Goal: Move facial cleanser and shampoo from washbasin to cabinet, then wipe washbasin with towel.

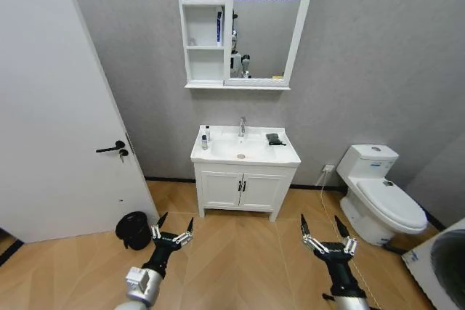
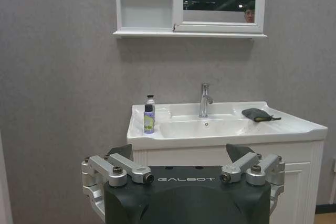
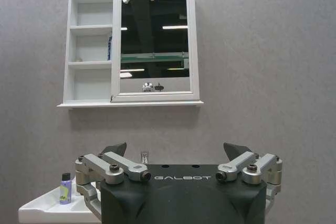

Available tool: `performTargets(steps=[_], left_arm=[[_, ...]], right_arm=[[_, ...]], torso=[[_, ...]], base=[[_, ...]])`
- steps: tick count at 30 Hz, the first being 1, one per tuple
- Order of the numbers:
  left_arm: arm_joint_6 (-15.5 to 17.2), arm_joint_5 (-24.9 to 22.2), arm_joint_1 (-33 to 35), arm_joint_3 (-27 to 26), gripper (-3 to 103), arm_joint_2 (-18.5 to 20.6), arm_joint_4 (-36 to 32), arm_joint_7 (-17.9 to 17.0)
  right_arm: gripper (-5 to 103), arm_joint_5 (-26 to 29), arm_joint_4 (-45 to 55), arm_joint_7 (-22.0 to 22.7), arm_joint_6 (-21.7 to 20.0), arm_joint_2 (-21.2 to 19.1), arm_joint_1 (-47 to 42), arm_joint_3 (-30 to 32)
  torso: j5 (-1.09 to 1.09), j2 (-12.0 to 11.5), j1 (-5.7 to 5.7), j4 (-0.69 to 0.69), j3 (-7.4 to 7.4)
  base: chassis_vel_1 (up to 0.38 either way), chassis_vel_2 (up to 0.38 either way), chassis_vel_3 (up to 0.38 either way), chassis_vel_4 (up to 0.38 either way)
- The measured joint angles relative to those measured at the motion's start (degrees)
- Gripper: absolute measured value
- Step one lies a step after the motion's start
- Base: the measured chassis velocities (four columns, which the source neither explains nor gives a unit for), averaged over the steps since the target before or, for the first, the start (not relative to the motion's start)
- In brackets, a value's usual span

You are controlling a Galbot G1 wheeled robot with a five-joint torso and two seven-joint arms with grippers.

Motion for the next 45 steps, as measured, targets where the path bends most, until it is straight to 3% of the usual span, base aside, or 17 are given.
performTargets(steps=[7, 14, 17, 19, 26, 34, 45], left_arm=[[-0.1, 0.1, 0.0, -0.1, 98, -0.2, 0.0, -0.2], [-1.1, -0.1, 0.6, -0.5, 98, -0.4, 0.6, -0.5], [-1.6, 0.2, 0.8, -0.2, 98, -0.6, 1.1, -0.5], [-2.0, 0.7, 0.8, 0.5, 98, -0.9, 1.8, -0.5], [-2.0, 1.5, 0.1, 1.9, 98, -1.2, 3.1, -0.6], [0.3, 0.8, -10.2, 5.4, 98, 2.6, 11.6, -6.7], [0.7, -1.1, -22.5, 6.1, 98, 2.7, 22.4, -8.3]], right_arm=[[100, 0.0, -0.4, 0.1, 0.4, 0.0, 0.0, 0.0], [100, -0.4, -1.0, 2.9, 1.2, 0.2, 0.1, -0.2], [100, -0.6, -1.1, 4.6, 1.2, 0.2, 0.2, -0.3], [100, -0.9, -1.1, 7.6, 0.6, 0.3, 0.2, -0.7], [100, -2.3, -1.5, 8.2, 1.7, 0.2, 0.5, -0.4], [100, -5.5, -2.5, 8.1, 0.9, -0.1, 1.3, -2.6], [100, -7.2, -2.3, 8.4, 0.9, -0.2, 1.7, -2.6]], torso=[[0.01, 0.0, 0.01, 0.0, 0.0], [-0.05, 0.0, 0.02, -0.02, 0.0], [0.03, 0.0, -0.02, 0.01, -0.01], [-0.01, 0.0, -0.01, -0.02, 0.0], [0.01, 0.0, 0.05, 0.0, 0.01], [0.01, 0.0, -0.1, 0.01, -0.03], [0.0, 0.0, 0.02, -0.03, 0.0]], base=[[-0.333, 0.333, 0.341, -0.341], [-0.378, 0.364, 0.386, -0.373], [-0.347, 0.355, 0.364, -0.363], [-0.332, 0.338, 0.361, -0.327], [-0.246, 0.254, 0.2, -0.197], [0.004, 0.004, -0.008, 0.006], [0.025, -0.024, -0.024, 0.023]])
